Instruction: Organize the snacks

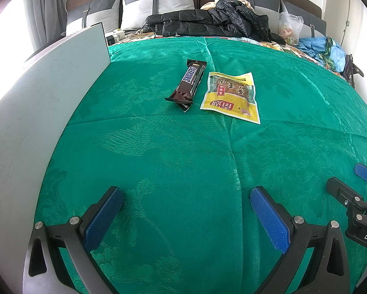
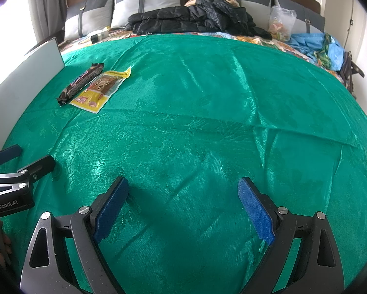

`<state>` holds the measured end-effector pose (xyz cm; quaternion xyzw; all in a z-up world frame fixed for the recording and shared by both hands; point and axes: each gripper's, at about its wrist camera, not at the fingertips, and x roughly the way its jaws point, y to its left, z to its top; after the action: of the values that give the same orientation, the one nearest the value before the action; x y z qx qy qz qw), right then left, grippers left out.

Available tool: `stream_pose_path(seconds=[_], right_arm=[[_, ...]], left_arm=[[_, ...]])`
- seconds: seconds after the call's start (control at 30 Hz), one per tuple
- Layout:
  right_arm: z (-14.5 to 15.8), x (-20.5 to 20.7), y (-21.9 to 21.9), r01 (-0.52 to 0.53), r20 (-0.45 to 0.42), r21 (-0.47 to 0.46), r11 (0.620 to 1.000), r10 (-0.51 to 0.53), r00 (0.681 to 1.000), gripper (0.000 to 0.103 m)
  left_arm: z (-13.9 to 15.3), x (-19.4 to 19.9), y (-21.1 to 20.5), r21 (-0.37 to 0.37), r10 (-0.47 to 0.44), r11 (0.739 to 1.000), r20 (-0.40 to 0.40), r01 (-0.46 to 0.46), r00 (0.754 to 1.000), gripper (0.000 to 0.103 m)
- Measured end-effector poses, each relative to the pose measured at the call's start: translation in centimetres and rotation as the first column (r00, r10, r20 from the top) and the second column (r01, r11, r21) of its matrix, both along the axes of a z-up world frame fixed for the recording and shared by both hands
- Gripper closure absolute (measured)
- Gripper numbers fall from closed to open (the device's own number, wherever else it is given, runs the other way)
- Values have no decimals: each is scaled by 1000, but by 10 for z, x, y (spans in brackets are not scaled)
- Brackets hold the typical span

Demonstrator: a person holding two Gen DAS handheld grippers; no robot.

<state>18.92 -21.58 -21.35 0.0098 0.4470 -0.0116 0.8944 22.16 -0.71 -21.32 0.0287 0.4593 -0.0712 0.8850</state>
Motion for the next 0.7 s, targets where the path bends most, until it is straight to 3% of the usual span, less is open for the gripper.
stream_pose_path(seconds=[0.7], right_arm=[[0,0,1,0,-1,-1,1000,0,1000,10]], left_arm=[[0,0,0,0,0,1000,0,0,1000,0]])
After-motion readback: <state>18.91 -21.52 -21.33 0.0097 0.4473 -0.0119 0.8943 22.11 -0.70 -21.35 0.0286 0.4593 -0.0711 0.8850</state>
